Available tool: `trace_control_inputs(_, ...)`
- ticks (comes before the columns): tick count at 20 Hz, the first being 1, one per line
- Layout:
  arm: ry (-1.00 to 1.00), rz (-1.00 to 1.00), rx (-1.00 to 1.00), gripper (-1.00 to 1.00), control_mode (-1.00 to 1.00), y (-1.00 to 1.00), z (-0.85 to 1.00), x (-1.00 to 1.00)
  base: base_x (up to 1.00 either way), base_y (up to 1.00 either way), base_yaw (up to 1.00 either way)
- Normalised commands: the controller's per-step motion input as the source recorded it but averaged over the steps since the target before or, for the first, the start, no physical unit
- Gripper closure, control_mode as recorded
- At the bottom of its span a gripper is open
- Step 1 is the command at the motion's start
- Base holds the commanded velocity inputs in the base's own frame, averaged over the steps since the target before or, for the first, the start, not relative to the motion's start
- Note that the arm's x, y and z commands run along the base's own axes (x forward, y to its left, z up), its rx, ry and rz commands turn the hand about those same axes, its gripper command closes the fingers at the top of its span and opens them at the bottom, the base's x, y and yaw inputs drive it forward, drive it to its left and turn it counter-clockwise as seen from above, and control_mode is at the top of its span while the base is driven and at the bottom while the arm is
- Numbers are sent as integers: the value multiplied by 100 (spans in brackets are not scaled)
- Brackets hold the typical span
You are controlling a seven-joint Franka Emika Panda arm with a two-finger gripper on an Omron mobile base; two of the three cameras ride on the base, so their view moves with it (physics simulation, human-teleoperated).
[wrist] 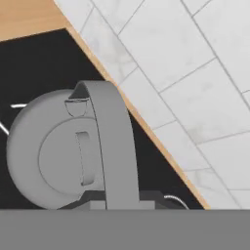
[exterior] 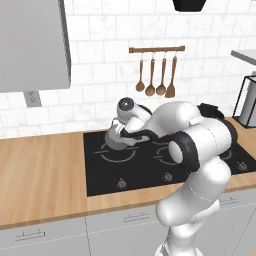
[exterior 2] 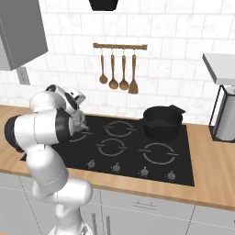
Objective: Pick the kettle from the counter and place it on a stove burner. Then turn the burner on.
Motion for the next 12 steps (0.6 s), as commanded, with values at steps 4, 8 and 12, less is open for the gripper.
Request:
trace_control_inputs(4,8,0,5,100,-100,0,-1,9,0,0,0)
trace_control_inputs(8,4,0,-1,100,-100,5,-17,12,0,0,0)
trace_control_inputs(12,18,0,-5,100,-100,53,-40,7,0,0,0)
